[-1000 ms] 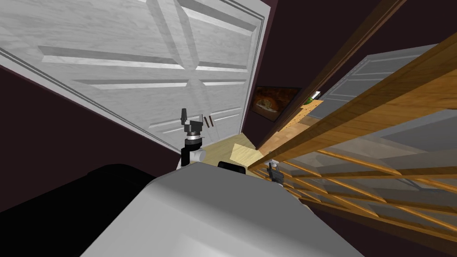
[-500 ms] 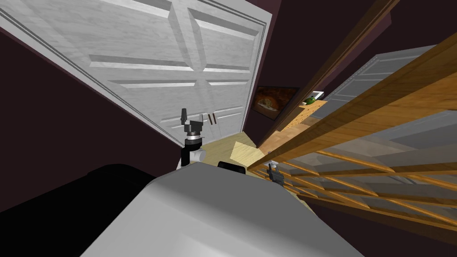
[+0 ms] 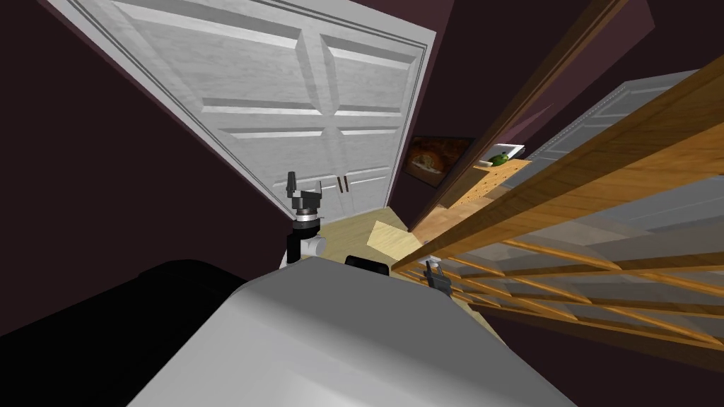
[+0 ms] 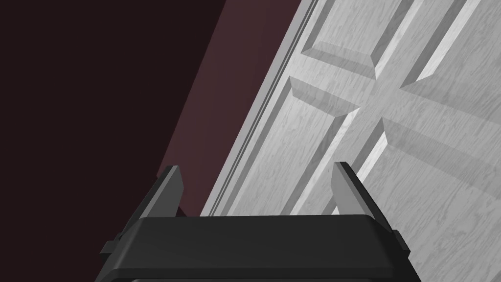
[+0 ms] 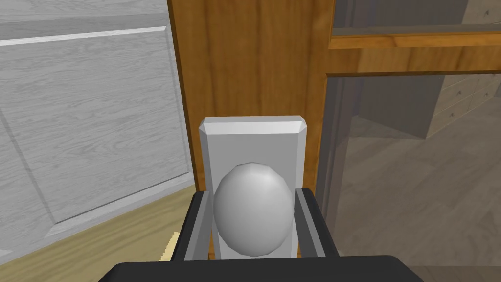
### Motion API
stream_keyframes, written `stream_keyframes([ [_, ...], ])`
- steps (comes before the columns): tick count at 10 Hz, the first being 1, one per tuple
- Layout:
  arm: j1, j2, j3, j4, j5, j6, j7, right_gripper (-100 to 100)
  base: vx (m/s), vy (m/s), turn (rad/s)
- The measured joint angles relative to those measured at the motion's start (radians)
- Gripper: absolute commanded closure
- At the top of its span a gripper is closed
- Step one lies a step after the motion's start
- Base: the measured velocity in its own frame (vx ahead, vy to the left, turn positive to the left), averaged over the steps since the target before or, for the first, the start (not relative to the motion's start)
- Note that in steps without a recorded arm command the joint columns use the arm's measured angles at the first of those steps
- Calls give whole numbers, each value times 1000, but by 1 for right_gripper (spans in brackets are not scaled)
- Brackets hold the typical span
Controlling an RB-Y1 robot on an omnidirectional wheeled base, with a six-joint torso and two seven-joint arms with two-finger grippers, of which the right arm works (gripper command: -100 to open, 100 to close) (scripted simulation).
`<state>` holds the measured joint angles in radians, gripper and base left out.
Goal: Pull the door open
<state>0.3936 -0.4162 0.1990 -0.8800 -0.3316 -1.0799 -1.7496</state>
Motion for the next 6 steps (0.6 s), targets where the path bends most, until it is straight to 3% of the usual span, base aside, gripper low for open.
stream_keyframes([
  [6, -2, -20, 19, 28, 15, -34, -28, 100, -158, -21, 94],
])
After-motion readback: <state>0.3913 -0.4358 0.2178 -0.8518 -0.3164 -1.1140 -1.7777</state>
